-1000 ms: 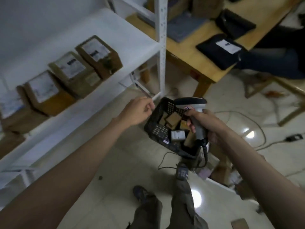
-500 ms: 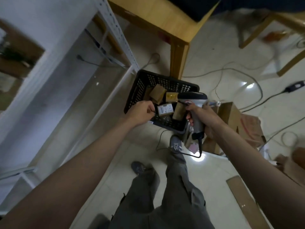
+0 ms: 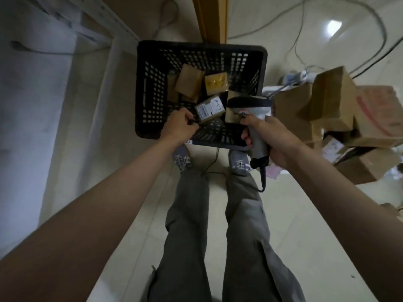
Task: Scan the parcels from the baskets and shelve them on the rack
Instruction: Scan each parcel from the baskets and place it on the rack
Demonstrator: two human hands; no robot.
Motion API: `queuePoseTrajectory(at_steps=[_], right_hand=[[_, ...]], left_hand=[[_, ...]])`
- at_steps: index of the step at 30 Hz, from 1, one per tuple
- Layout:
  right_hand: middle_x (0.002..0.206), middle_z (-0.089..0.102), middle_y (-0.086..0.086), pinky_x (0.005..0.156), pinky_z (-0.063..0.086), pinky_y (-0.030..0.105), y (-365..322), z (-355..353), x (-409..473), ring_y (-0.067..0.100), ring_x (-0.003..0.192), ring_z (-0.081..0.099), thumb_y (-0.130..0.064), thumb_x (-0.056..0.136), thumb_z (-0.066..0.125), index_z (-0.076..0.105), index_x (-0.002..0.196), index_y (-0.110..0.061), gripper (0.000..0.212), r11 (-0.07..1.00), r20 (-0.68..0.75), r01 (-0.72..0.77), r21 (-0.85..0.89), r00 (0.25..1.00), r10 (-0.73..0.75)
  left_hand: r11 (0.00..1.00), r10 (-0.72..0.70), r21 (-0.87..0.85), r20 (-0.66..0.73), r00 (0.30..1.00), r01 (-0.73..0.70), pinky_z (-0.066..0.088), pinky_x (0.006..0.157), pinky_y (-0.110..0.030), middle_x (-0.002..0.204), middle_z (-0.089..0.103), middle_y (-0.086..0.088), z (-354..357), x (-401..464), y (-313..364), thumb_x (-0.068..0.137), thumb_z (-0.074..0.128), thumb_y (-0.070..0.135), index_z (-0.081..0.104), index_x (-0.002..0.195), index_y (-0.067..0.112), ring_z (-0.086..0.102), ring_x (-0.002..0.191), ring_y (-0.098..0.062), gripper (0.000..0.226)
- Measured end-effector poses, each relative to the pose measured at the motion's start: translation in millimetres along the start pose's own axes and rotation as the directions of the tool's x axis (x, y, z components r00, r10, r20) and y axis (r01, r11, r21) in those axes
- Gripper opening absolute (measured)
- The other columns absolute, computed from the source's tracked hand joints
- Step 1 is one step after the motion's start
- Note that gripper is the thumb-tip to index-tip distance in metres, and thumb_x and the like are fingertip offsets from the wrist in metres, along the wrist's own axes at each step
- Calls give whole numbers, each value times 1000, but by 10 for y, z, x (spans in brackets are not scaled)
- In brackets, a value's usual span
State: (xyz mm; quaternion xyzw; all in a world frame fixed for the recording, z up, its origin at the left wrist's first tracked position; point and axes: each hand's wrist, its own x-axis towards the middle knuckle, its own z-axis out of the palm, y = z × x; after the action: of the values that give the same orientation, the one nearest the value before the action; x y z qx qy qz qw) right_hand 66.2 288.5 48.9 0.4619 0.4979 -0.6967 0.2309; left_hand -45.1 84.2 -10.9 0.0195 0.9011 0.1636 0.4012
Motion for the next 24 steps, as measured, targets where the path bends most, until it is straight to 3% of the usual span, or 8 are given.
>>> queuePoseTrajectory(at_steps=[7,11,16,19,24], right_hand=[[58,60,1,44,42,22,512,293,879,11,47,50,-20,98,62,61,85,-12,16,989,-20,13,150,1000,-10],[60,60,-2,50,45,21,801,468,1313,7,49,52,-22,97,62,59,88,-16,12,989,-82,128,78,989,-121],[70,62,7,58,45,31,1060,638,1831,12,55,54,-22,94,66,60,92,-14,10,985,-147,172,9,975,-169],[71,62,8,56,46,28,1176,709,2061,11,56,55,-23,94,66,60,98,-10,15,986,-146,167,5,976,-164],[62,60,5,51,45,22,1347,796,2384,8,51,55,-27,94,67,61,85,-9,21,988,-172,151,-31,973,-154]], left_hand=[[1000,-23,5,-41,999,23,48,101,-39,137,49,-9,410,1039,-410,91,70,29,54,131,14,55,119,-24,45],[999,-53,-11,-81,995,52,43,91,-28,141,46,-8,620,1515,-649,92,70,32,51,136,16,52,121,-22,51],[998,-56,-4,-113,992,56,39,100,-28,149,36,-9,808,2101,-891,91,71,33,39,147,17,45,131,-25,67],[998,-60,19,-133,989,63,39,107,-33,153,30,-11,876,2458,-958,87,75,35,32,152,17,40,136,-27,81],[995,-78,39,-192,978,87,30,119,-43,164,13,-10,977,3005,-1037,80,81,43,20,159,24,23,149,-32,102]])
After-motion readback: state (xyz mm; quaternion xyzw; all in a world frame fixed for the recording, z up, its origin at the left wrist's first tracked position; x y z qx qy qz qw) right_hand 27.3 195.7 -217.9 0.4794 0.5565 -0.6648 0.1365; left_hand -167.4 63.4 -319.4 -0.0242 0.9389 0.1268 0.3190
